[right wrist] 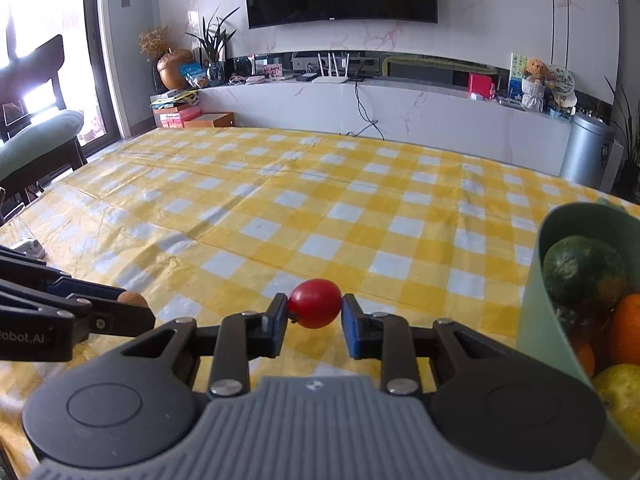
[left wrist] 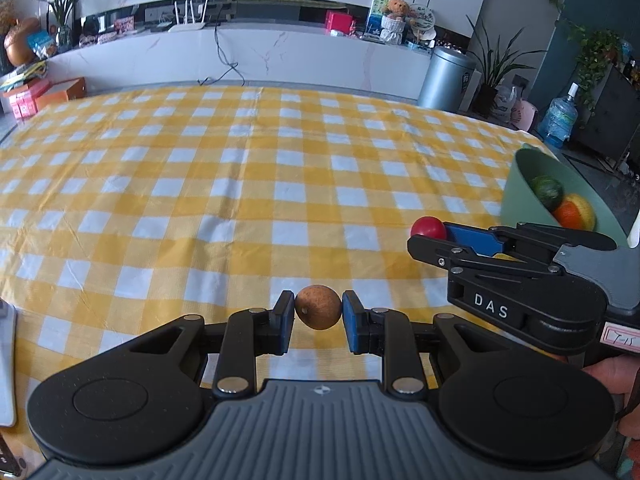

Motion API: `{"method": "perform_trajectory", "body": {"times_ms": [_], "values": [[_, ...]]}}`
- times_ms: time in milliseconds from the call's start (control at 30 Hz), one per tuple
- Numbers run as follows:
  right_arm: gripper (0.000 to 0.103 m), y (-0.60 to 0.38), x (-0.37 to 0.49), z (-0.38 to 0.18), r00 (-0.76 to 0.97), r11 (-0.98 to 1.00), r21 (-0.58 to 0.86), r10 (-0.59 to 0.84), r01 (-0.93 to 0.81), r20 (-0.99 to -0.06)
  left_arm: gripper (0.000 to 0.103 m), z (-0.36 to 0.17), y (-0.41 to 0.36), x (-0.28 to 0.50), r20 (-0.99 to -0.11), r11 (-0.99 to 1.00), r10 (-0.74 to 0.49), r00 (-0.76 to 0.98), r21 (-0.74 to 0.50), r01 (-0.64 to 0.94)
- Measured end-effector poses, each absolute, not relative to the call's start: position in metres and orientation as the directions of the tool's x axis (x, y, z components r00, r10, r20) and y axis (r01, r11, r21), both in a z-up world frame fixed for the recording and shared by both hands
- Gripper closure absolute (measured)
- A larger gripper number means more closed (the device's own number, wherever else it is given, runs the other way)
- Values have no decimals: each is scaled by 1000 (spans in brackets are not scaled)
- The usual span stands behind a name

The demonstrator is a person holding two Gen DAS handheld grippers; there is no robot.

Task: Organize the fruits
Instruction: 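Carry kiwi and tomato over the colander and open both tools to release them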

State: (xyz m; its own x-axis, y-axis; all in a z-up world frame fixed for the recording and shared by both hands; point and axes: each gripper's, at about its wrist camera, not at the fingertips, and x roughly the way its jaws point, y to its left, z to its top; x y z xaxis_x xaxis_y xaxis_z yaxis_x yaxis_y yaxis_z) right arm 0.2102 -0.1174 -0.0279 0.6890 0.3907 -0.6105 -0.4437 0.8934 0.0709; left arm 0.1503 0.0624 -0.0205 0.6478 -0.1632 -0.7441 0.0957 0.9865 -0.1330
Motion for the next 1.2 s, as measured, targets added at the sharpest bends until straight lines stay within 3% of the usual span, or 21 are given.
{"method": "perform_trajectory", "body": {"times_ms": [500, 800, 1200], "values": [[78, -156, 169, 24, 746, 872, 81, 458, -482, -484, 75, 33, 4, 129, -684, 984, -174, 708, -103, 142], [78, -207, 149, 53, 821, 908, 38, 394, -417, -414, 75, 60, -37, 115, -634, 980, -189, 750, -78, 181], [78, -295, 152, 65, 855, 960, 75, 274, -269, -441, 75, 87, -113, 118, -586, 948, -275, 762, -32, 318]]}}
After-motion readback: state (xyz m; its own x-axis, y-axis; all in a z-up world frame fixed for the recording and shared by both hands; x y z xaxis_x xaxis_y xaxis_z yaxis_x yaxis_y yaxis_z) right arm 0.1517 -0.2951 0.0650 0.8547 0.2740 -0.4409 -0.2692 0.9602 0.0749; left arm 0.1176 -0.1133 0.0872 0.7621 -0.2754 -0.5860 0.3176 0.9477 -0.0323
